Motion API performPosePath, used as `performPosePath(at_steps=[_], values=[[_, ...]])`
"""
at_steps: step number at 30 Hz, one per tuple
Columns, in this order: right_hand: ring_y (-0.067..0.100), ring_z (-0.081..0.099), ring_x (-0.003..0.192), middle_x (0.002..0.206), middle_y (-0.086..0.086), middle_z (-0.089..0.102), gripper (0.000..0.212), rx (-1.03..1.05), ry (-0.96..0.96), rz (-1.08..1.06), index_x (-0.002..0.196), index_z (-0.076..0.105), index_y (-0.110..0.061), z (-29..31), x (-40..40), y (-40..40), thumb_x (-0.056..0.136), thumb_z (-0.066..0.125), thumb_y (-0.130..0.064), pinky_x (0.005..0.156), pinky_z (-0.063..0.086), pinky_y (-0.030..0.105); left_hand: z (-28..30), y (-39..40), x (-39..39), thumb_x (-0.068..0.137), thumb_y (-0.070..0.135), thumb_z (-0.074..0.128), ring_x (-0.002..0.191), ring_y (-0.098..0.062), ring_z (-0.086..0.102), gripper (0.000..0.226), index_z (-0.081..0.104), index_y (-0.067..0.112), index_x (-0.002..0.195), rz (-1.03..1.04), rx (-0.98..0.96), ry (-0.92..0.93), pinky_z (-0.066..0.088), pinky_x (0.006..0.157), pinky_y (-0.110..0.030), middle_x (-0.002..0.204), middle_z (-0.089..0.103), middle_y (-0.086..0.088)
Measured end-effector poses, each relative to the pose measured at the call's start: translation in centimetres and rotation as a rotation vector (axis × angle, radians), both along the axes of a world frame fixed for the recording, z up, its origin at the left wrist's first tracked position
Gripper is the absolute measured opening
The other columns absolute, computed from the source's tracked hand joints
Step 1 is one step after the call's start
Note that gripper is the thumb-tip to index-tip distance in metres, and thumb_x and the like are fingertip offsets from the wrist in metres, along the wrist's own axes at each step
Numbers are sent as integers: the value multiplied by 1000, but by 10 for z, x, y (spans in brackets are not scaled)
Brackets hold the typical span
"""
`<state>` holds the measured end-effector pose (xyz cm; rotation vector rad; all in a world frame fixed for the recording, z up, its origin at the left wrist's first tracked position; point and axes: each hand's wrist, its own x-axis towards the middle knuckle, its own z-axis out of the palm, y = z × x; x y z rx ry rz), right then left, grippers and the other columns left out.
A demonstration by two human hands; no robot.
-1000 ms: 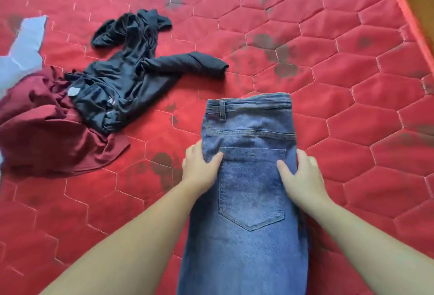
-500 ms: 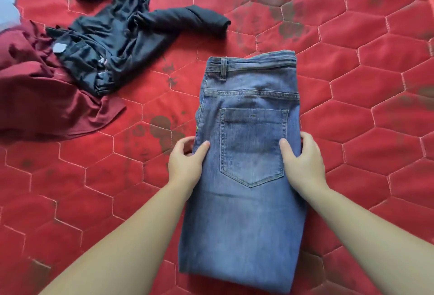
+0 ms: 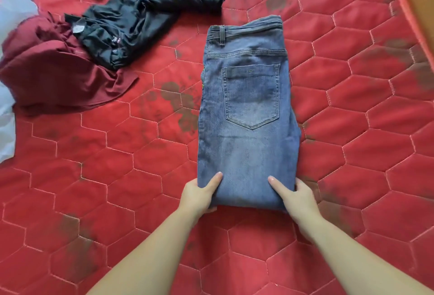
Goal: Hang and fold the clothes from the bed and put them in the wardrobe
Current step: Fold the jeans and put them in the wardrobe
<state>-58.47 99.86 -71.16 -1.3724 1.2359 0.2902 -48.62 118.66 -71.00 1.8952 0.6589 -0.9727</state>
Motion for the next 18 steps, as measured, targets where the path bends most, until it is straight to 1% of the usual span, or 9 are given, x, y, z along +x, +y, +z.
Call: performPosePath(at_steps=[2, 4, 5, 7, 10, 12, 15, 16, 18], values=[[15, 69, 79, 95, -3, 71, 23, 158, 17, -64, 104, 63, -20, -1, -17, 16, 85, 73, -30, 67, 56, 32, 2, 7, -17, 88, 38, 69, 67, -15, 68, 18, 62, 21, 90, 1, -69, 103, 47, 47, -22, 80, 71, 0], [16, 70, 69, 86, 1, 71, 16, 280, 47, -126, 100, 60, -20, 0, -30, 31, 89, 68, -29, 60, 50, 27, 1, 14, -32, 92, 35, 64, 54, -11, 63, 18, 62, 17, 93, -6, -122, 137, 39, 44, -17, 72, 72, -2], [16, 68, 66, 80, 3, 71, 14, 315, 58, -152, 97, 60, -19, 1, -35, 37, 90, 67, -28, 59, 48, 26, 1, 18, -37, 93, 34, 63, 52, -10, 61, 17, 63, 17, 94, 5, -141, 151, 39, 46, -17, 72, 72, -3], [16, 63, 62, 71, 6, 68, 14, 337, 73, -188, 95, 61, -15, 0, -48, 43, 90, 67, -26, 58, 46, 25, 0, 26, -44, 93, 33, 64, 56, -10, 60, 15, 63, 19, 93, 2, -148, 177, 40, 51, -20, 74, 70, -2], [18, 63, 63, 74, 7, 68, 17, 377, 110, -139, 98, 62, -10, 3, -68, 45, 87, 69, -21, 58, 46, 26, 3, 42, -54, 89, 31, 69, 64, -13, 60, 14, 63, 19, 89, -82, -104, 221, 42, 59, -23, 76, 66, 1], [20, 65, 69, 78, 6, 71, 29, 402, 162, -20, 103, 64, -8, 9, -84, 45, 80, 75, -22, 63, 47, 28, 9, 55, -61, 88, 27, 71, 60, -12, 58, 13, 65, 16, 88, -150, -95, 270, 39, 57, -22, 71, 64, 0], [20, 68, 75, 85, 4, 74, 57, 473, 216, 151, 107, 65, -11, 26, -102, 44, 56, 78, -33, 72, 49, 31, 26, 72, -71, 88, 17, 68, 50, -12, 55, 8, 66, 9, 88, -184, -167, 394, 37, 49, -18, 67, 63, -5], [20, 69, 78, 89, 4, 75, 64, 519, 222, 198, 108, 65, -13, 31, -104, 41, 51, 79, -37, 74, 50, 33, 33, 75, -71, 88, 16, 68, 54, -15, 58, 10, 67, 7, 92, -177, -197, 442, 42, 52, -20, 72, 66, -8], [21, 69, 85, 100, 5, 75, 68, 608, 206, 285, 111, 66, -14, 44, -99, 31, 51, 79, -44, 81, 50, 36, 47, 76, -62, 86, 16, 66, 60, -19, 61, 13, 67, 7, 96, -144, -251, 494, 48, 62, -26, 77, 67, -10]])
